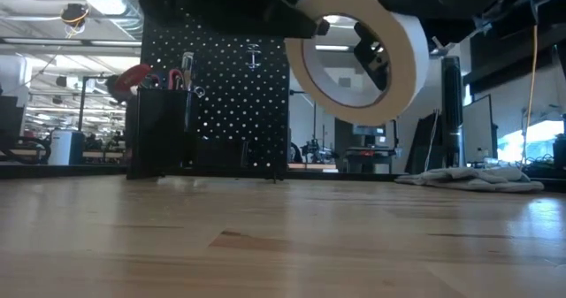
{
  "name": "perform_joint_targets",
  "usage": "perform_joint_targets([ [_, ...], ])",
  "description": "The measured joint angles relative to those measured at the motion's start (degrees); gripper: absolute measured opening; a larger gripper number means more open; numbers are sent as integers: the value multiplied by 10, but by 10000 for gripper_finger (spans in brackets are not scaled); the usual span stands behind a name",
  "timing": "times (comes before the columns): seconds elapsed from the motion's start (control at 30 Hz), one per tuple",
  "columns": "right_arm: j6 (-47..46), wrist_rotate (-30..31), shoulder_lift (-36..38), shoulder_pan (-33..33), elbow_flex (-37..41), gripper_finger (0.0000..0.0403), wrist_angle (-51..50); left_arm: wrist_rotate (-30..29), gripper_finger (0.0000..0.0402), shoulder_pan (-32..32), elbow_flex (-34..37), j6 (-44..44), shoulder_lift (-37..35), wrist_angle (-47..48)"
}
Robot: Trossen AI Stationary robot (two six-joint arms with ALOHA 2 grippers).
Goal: Hang tools onto peg board
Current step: Put the white masking tape on the peg board
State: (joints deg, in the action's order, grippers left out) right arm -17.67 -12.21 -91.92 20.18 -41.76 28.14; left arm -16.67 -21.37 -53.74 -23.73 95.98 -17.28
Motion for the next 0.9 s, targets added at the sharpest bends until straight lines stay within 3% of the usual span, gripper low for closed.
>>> perform_joint_targets([
  [0.17, 6, -5, 0, 0, 0, 76, 18, 19, 181, 0, 0, -2, 4, -13],
  [0.3, 13, -11, -1, 0, 0, 77, 19, 58, 109, 3, 0, 6, 2, -11],
  [0.4, 12, -7, 0, 1, 0, 112, 21, 79, 67, 5, 0, 20, 1, -6],
  [0.57, -26, -21, 15, -12, 0, 191, 9, 75, 66, 3, 0, 62, -17, 10],
  [0.77, -56, -73, 111, -23, 0, 237, -136, 29, 65, -9, -31, 142, -103, 153],
  [0.9, -20, -4, 175, -23, 0, 241, -217, -37, 65, -14, -65, 189, -174, 217],
])
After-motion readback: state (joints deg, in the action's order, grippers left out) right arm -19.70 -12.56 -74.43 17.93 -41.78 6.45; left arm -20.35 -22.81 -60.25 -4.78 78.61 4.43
